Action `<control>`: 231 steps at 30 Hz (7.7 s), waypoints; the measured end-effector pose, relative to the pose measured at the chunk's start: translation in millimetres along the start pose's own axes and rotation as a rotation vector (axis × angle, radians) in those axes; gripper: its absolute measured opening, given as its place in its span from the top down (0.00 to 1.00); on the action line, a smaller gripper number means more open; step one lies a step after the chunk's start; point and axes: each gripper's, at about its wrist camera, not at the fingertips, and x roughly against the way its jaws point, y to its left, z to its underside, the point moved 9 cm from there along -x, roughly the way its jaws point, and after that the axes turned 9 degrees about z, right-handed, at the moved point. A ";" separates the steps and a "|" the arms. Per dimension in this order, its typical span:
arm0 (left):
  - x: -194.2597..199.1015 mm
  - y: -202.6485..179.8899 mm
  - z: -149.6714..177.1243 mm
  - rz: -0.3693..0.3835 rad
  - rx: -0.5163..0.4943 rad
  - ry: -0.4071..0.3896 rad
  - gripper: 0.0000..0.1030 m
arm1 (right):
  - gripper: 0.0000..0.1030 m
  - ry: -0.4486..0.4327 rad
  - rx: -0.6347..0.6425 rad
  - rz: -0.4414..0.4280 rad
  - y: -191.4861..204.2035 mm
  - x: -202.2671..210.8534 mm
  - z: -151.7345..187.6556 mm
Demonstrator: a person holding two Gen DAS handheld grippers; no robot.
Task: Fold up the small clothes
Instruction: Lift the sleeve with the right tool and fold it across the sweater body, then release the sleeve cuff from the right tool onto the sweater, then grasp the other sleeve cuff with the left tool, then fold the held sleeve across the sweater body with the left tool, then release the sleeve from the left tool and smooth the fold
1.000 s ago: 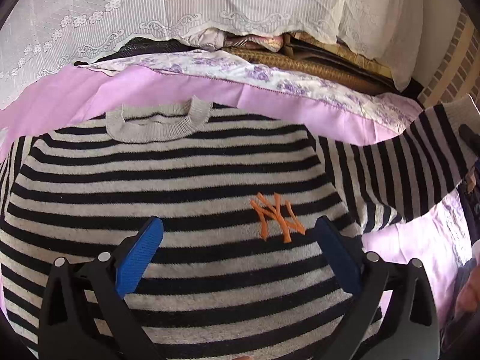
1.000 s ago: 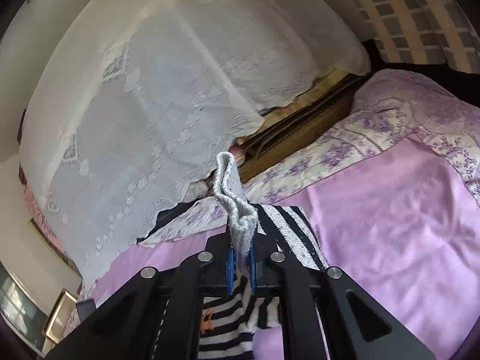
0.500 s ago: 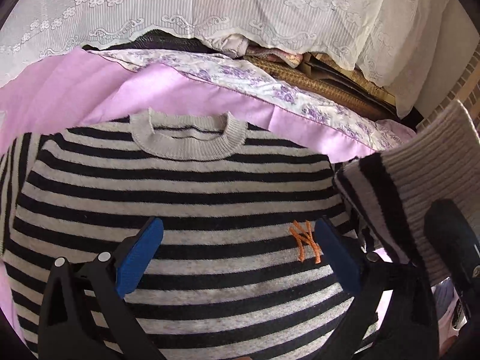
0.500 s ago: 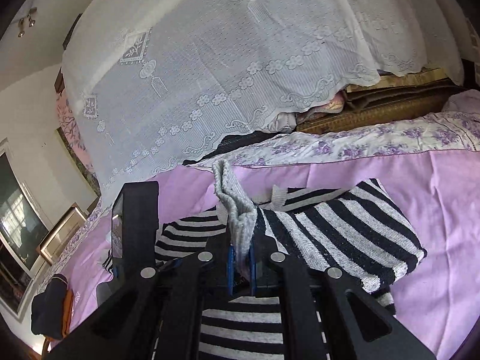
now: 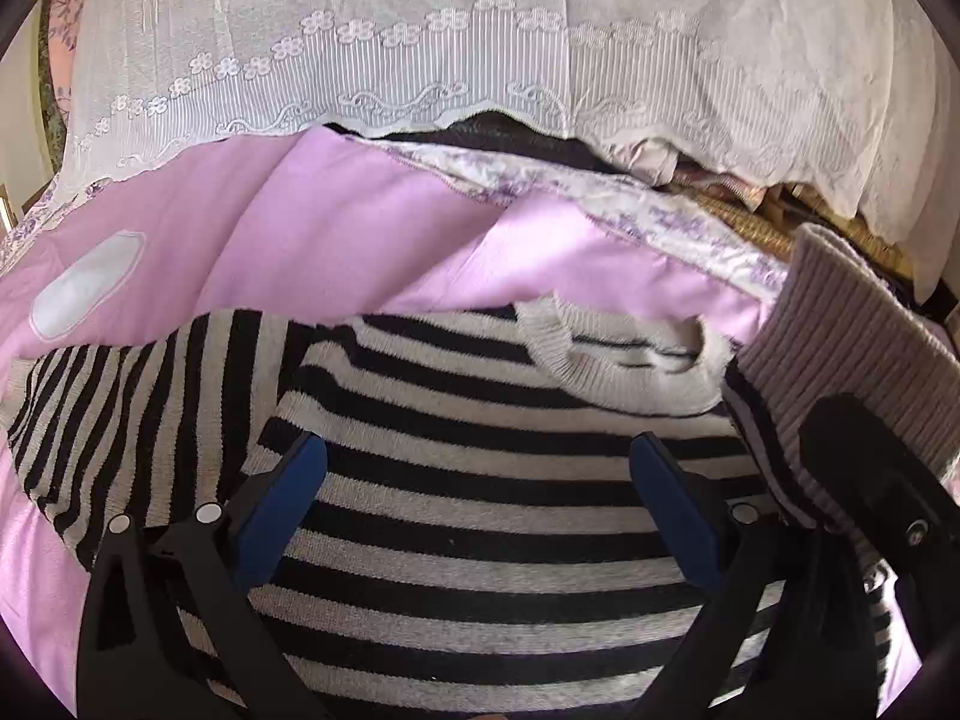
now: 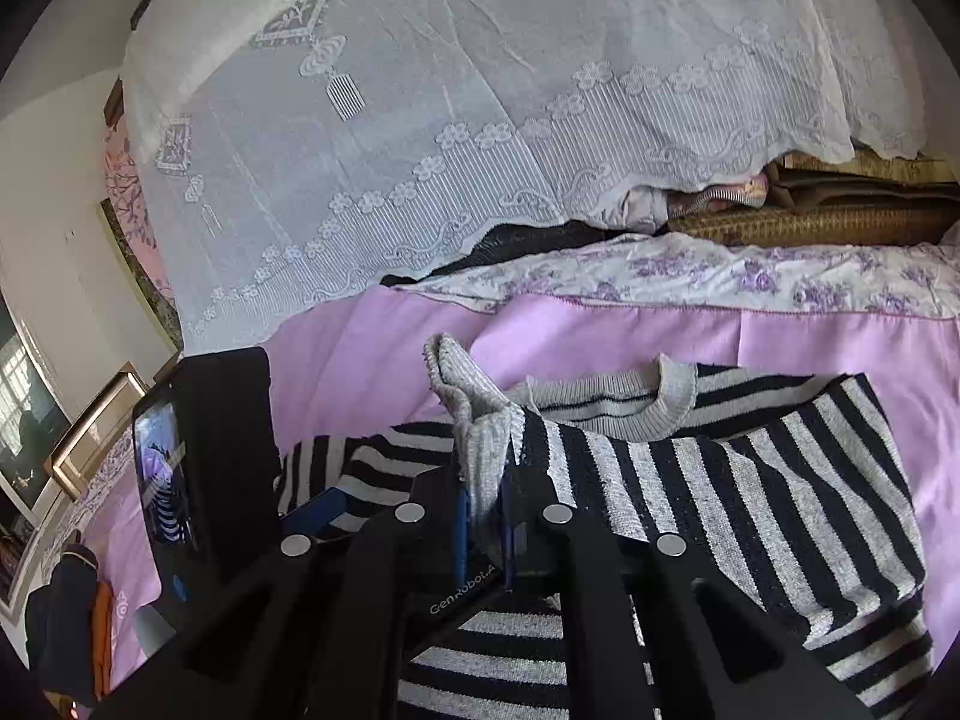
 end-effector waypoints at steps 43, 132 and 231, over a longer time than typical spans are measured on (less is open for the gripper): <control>-19.6 -35.7 33.5 0.039 -0.092 0.136 0.04 | 0.62 0.121 -0.413 0.089 -191.0 -6.1 12.6; 110.0 32.6 39.4 0.227 -0.134 -0.263 0.93 | 0.08 0.320 -0.323 -0.567 32.3 47.8 59.6; 37.4 36.6 40.6 0.016 -0.112 0.024 0.05 | 0.72 0.252 -0.098 -0.033 -88.6 -17.6 57.3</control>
